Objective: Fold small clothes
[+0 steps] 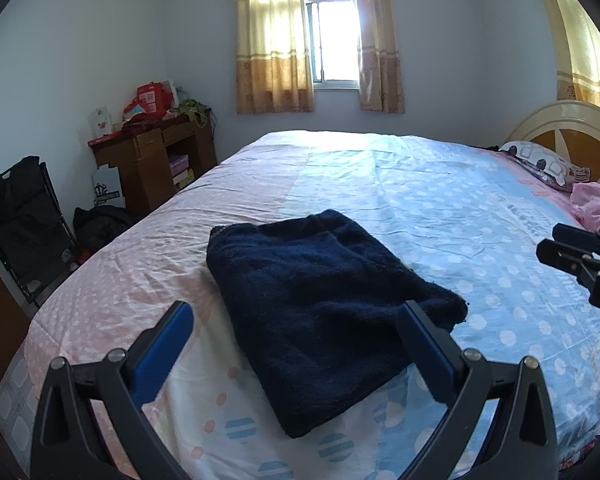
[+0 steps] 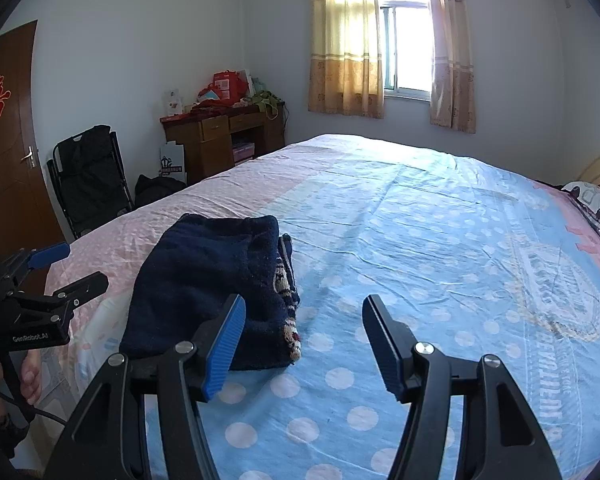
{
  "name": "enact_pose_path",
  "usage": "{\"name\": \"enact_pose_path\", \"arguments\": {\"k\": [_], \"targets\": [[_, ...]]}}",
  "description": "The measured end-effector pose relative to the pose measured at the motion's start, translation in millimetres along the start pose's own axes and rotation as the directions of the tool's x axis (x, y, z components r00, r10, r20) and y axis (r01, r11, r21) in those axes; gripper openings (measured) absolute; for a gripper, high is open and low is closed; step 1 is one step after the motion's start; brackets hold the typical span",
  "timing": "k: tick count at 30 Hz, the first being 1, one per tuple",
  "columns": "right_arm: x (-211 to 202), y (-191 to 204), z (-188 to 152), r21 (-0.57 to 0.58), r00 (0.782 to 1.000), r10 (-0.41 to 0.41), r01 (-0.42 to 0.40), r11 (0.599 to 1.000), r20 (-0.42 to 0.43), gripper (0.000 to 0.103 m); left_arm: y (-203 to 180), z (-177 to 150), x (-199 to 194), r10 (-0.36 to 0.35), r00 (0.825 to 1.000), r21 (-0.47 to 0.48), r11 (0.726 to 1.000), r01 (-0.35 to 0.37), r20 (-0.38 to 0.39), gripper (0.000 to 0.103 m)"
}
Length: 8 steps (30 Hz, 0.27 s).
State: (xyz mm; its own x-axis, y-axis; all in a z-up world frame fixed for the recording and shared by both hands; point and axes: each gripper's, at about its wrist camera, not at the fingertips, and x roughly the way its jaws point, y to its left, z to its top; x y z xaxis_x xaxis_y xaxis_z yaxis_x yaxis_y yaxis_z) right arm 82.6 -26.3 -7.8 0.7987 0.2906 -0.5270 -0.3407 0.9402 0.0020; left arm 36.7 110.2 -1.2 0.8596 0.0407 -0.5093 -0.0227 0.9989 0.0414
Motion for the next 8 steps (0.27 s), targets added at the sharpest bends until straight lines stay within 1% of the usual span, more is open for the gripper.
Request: {"name": "enact_pose_path", "arguments": {"k": [3, 8], "targets": [[-0.5, 0.0, -0.9, -0.002, 1.000, 0.003, -0.003, 1.000, -0.003, 0.062, 2.1, -2.3, 0.9, -0.005, 1.000, -0.007, 1.000, 0.005, -0.002, 0.103], [-1.3, 0.0, -1.5, -0.002, 1.000, 0.004, -0.004, 1.000, -0.003, 0.062, -3.5, -2.8, -0.7, -0.019, 1.000, 0.017, 1.000, 0.019, 0.010, 0.103]]}}
